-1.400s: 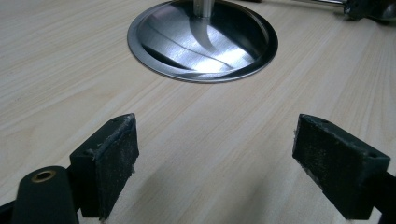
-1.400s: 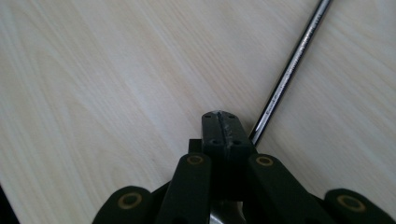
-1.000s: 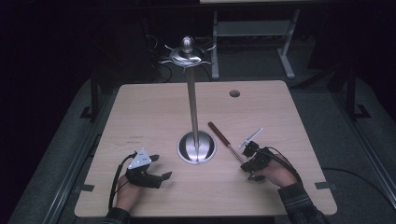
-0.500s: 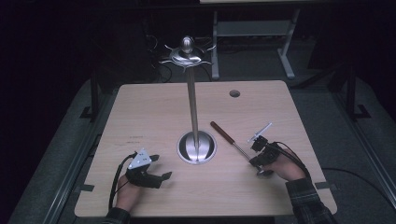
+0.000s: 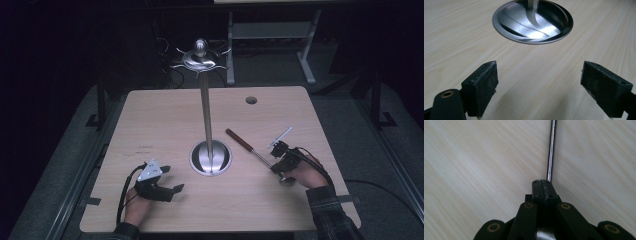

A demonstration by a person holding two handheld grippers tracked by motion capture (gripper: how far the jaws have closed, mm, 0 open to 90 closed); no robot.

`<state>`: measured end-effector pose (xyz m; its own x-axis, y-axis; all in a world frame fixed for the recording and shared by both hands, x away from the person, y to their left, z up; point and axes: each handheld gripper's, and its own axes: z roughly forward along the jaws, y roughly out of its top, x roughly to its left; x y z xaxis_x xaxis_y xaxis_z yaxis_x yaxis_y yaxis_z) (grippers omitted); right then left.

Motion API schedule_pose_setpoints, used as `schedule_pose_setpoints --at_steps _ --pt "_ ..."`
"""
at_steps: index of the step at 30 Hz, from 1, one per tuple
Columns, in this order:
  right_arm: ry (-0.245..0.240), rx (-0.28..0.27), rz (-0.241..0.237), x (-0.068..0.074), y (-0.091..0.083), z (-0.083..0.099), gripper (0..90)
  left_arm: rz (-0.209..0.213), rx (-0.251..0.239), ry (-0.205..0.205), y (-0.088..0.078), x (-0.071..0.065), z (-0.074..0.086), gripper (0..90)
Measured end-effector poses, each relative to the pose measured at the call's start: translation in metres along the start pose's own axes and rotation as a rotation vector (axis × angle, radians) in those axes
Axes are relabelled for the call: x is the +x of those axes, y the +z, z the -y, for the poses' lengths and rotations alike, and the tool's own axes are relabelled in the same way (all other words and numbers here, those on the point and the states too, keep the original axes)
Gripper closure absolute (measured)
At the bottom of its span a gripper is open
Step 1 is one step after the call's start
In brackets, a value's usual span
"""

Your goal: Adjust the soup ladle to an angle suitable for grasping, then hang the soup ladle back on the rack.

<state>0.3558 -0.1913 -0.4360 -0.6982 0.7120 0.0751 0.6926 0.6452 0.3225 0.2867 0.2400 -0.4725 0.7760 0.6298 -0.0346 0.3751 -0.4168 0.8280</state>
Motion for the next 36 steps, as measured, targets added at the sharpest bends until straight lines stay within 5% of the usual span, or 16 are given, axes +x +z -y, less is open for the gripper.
schedule_pose_setpoints --at_steps 8,17,36 --pt "0.0 0.005 0.007 -0.004 0.003 -0.001 89.7 0.001 -0.001 -0.004 0.0 0.0 0.0 14.2" --pt "0.027 -0.058 -0.033 -0.006 -0.006 -0.004 84.5 -0.001 0.0 0.005 0.0 0.001 0.0 14.2" --pt "0.047 -0.091 -0.009 -0.008 -0.008 -0.039 71.1 0.002 0.011 0.01 -0.001 0.001 0.0 14.2"
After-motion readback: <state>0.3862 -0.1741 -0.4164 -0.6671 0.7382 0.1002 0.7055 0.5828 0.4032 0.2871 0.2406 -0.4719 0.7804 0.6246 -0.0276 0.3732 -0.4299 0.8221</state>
